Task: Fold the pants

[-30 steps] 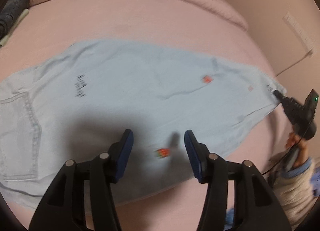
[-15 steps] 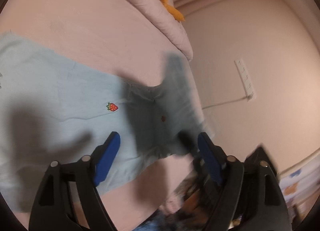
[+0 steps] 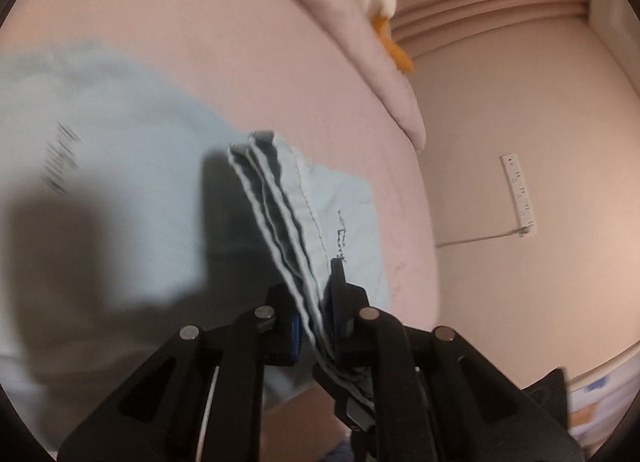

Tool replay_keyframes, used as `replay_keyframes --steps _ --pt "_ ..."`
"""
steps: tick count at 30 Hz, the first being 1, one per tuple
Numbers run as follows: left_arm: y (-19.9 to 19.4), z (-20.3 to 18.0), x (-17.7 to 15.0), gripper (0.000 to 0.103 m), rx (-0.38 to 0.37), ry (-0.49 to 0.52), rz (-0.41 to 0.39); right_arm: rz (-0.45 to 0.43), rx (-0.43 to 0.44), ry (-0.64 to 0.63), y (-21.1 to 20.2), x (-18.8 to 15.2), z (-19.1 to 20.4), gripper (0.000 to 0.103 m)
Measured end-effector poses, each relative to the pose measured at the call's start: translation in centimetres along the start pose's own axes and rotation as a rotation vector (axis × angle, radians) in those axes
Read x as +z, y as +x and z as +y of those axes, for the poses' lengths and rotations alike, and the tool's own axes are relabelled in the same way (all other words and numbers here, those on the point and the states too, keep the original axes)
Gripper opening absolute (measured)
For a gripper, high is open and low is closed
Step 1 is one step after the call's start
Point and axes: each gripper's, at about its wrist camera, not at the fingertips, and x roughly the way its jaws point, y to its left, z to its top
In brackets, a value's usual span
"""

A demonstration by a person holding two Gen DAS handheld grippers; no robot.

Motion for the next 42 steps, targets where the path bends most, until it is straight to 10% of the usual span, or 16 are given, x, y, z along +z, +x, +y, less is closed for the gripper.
replay_keyframes --steps 9,12,17,23,28,34,39,42 --pt "-4.9 4.5 0.1 0.01 0.223 0.041 -0.082 0.05 0.153 -0.109 3.9 1.2 6.0 0.005" --pt "-4.4 5.9 -0.3 0.011 0.336 0.046 -0.048 0.176 0.212 -0.108 6.5 0.2 6.7 0.033" --pt "-5.2 6.6 0.0 0.023 0.36 0.057 -0.051 0.221 0.297 -0.012 5.6 0.3 4.1 0.046" --pt "-8.0 4.3 1.0 0.033 0.363 0.146 -0.135 0.148 0.352 0.25 1.6 0.5 -3.9 0.047" --pt "-4.9 1.4 1.2 0.031 0.276 0.194 -0.093 0.17 0.173 0.328 1.5 -0.8 -7.7 0.045" --pt "-1.8 4.3 -0.9 0.02 0.354 0.144 0.021 0.333 0.061 0.343 3.2 -4.4 -8.7 0.02" --pt "-4.2 5.9 -3.1 0.006 0.337 0.141 0.003 0.38 0.04 0.327 3.4 -2.3 -8.0 0.02" --pt "-4.1 5.6 -2.9 0.006 0.336 0.139 0.002 0.308 0.172 0.275 4.1 0.4 -5.5 0.02"
